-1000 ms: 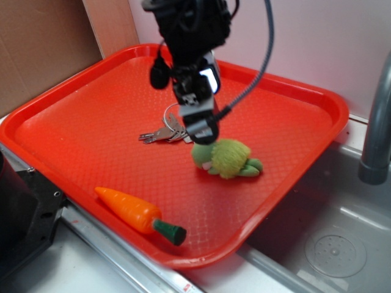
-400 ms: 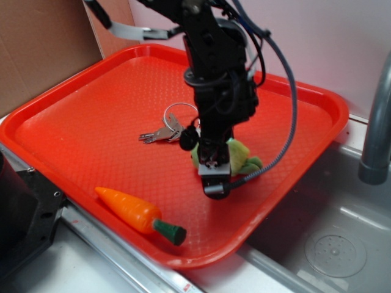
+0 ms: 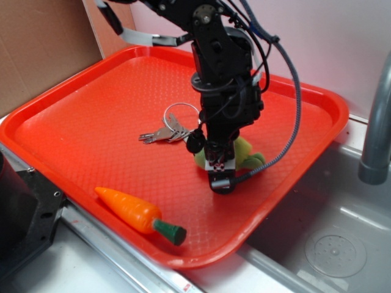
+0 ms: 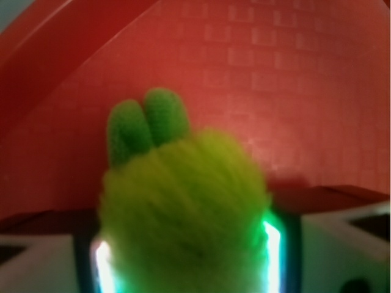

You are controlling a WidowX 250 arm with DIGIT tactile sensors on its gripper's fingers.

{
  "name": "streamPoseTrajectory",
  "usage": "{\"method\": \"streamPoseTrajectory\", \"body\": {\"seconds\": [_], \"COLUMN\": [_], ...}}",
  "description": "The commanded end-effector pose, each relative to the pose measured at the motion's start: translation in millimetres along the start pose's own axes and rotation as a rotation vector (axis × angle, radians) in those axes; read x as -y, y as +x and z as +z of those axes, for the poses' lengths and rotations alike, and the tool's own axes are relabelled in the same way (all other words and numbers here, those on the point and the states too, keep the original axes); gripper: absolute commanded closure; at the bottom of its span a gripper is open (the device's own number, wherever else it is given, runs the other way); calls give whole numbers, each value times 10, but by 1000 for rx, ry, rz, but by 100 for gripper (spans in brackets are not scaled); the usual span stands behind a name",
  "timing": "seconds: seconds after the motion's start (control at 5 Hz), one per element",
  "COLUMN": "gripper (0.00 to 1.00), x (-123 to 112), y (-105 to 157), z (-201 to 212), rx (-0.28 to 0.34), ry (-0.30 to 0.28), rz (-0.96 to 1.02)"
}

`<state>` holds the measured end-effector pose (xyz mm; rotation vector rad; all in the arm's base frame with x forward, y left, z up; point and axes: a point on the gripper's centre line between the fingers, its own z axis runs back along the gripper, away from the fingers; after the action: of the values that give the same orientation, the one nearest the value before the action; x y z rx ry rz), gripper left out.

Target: Grab the green animal.

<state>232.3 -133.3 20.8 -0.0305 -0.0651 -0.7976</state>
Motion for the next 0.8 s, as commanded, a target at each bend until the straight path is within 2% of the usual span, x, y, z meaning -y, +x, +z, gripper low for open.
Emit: {"method": "streamPoseTrajectory", "body": {"seconds": [0.0, 0.2, 0.4, 0.6], "gripper": [100, 100, 100, 100], "x": [-202, -286, -351, -310], "y": [-238, -404, -716, -954], "z": [832, 1304, 1646, 1813], "rx": [16, -2, 13, 42], "ry": [0, 31, 67, 100], "rz": [288, 528, 776, 907]}}
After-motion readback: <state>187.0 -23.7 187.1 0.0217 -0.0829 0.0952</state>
